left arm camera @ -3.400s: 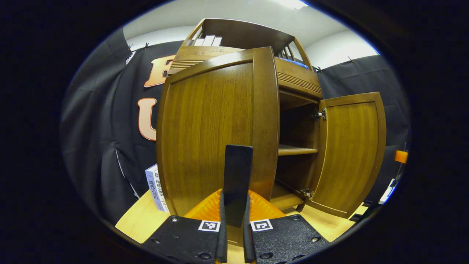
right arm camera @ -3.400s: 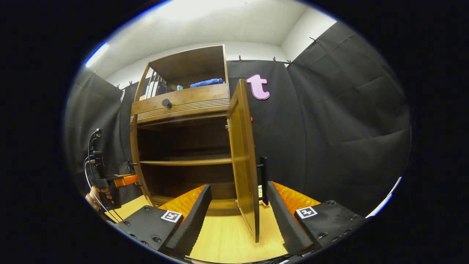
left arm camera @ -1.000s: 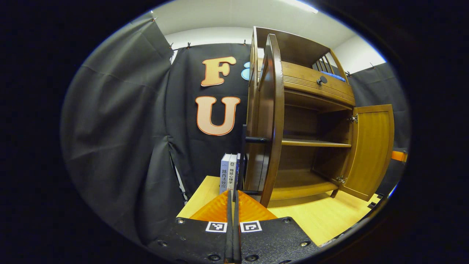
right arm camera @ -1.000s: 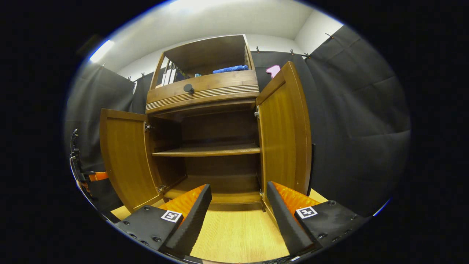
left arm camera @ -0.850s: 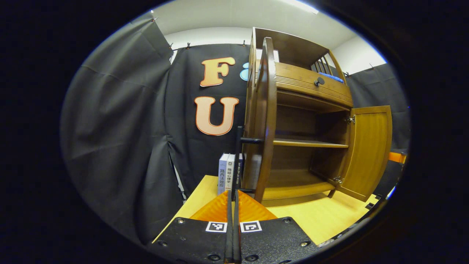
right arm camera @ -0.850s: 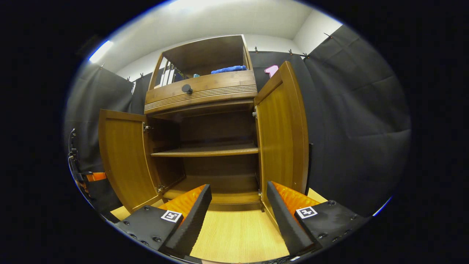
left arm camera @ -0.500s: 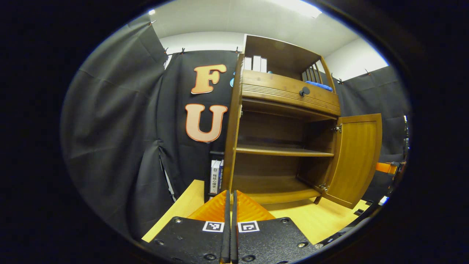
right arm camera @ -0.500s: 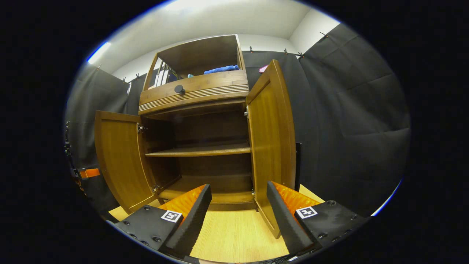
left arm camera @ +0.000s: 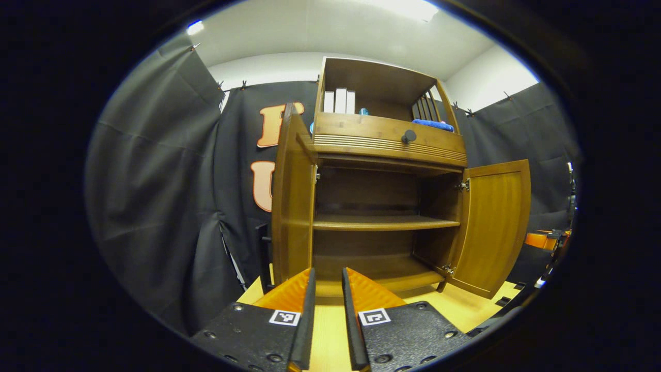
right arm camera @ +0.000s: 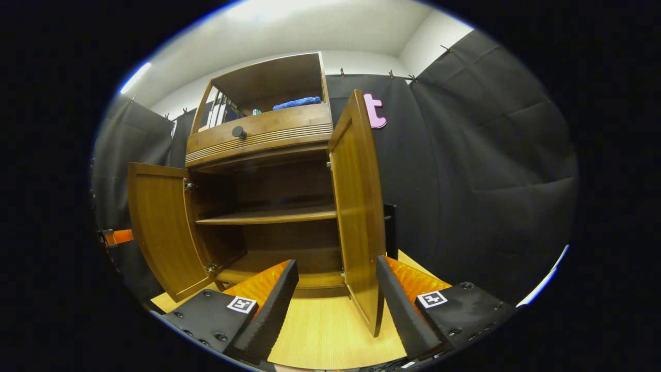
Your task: Open the right door of the double-door shoe cabinet with the right hand, and open the left door with the left hand.
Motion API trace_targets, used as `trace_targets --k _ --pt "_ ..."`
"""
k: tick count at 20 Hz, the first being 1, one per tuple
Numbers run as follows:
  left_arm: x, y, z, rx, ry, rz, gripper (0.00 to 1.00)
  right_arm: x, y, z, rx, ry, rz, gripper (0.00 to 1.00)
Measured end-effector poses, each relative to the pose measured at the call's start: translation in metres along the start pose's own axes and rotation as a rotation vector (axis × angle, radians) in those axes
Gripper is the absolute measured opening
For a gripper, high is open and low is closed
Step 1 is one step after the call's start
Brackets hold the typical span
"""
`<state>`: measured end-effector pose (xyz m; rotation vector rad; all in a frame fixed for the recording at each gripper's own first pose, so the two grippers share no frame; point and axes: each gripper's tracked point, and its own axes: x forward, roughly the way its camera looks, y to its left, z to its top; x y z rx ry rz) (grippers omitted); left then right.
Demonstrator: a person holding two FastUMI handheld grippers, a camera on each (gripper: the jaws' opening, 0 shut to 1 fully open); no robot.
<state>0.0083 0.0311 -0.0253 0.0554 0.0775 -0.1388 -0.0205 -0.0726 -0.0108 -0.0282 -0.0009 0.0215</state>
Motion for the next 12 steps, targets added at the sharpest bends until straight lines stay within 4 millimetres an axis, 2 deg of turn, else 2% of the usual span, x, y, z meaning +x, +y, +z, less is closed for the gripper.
trace_targets --k 5,8,12 --pt "0.0 -0.018 0.016 0.004 -0.039 -0.005 0.51 -0.011 -0.014 0.008 -0.005 -0.028 -0.017 0.97" --pt "0.0 -0.025 0.017 -0.004 -0.033 -0.01 0.54 -0.014 -0.022 0.009 0.002 -0.033 -0.024 0.98" --pt "0.004 -0.034 0.014 -0.016 -0.019 -0.016 0.71 -0.017 -0.031 0.008 0.013 -0.033 -0.031 0.98"
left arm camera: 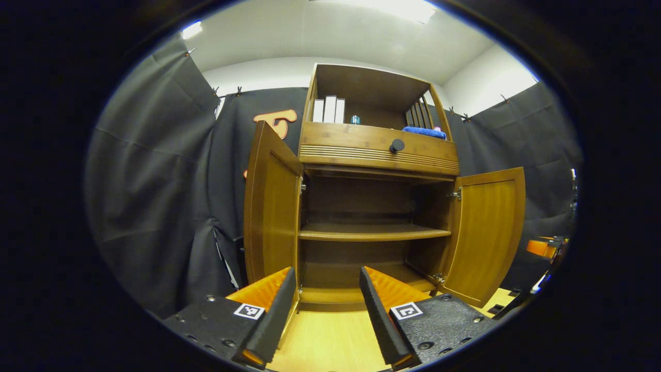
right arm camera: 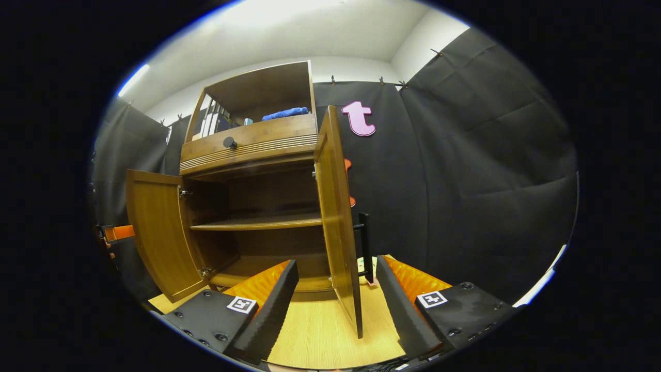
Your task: Open the right door of the double-door shoe cabinet with the right hand, and open the left door with the left hand.
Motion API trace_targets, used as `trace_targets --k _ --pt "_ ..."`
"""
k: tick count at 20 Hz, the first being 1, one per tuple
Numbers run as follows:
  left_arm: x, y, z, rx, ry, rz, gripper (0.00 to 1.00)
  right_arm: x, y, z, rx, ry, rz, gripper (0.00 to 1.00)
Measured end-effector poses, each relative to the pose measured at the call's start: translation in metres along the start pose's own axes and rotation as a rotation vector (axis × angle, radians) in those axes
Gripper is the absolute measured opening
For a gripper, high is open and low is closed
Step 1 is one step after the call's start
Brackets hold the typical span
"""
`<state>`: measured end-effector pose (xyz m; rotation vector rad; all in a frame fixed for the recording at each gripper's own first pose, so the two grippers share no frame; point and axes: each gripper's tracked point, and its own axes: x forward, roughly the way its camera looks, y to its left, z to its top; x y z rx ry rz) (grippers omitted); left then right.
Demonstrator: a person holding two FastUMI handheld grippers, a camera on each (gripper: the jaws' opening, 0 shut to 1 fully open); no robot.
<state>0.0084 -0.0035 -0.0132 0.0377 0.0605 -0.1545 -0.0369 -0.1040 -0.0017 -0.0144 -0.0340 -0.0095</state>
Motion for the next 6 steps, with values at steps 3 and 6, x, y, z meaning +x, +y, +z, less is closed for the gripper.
trace_targets --k 3,6 --pt "0.002 -0.004 0.0 -0.008 0.008 -0.003 0.76 -0.001 -0.008 -0.001 0.003 -0.001 -0.009 0.98" --pt "0.005 -0.009 -0.001 -0.009 0.014 -0.003 0.76 -0.002 -0.014 -0.002 0.009 -0.002 -0.016 0.98"
